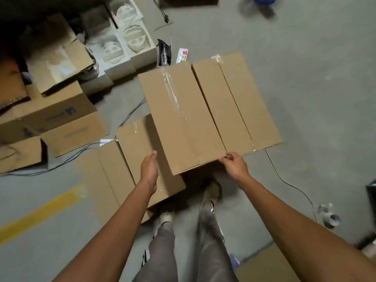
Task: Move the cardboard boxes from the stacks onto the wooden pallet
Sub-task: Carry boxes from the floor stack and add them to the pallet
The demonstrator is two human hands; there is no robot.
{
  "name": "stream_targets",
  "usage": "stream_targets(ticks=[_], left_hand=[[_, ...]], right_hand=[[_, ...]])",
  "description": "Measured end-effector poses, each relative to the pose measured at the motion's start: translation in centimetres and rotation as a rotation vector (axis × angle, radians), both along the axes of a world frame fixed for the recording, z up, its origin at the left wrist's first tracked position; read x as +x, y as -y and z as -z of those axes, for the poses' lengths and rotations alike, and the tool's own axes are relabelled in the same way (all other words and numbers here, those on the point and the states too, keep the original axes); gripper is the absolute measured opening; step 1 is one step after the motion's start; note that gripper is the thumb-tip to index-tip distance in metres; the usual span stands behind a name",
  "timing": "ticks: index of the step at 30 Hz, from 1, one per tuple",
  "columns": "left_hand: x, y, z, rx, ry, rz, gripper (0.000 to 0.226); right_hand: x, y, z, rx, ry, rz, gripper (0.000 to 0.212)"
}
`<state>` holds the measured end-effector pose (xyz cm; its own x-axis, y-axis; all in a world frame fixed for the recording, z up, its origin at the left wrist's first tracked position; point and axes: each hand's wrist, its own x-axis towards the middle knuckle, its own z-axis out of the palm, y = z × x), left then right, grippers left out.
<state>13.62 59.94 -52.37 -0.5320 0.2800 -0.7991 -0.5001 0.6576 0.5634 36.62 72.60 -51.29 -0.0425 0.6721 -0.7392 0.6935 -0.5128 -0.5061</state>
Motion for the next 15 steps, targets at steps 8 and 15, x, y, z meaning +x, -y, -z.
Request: stream_targets(ticks=[8,15], left_hand=[[2.6,-0.9,7.6,-0.112,0.039,-0.086,0.049],[2.4,-2.0,10.1,-0.09,0.148,-0.104,0.053]], right_hand=[[-0.2,-4.2,7.2,-0.052,0.067,-0.186,0.056],[-0.7,-5.1,9.8,0.026,0.181,-0.301,0.036]])
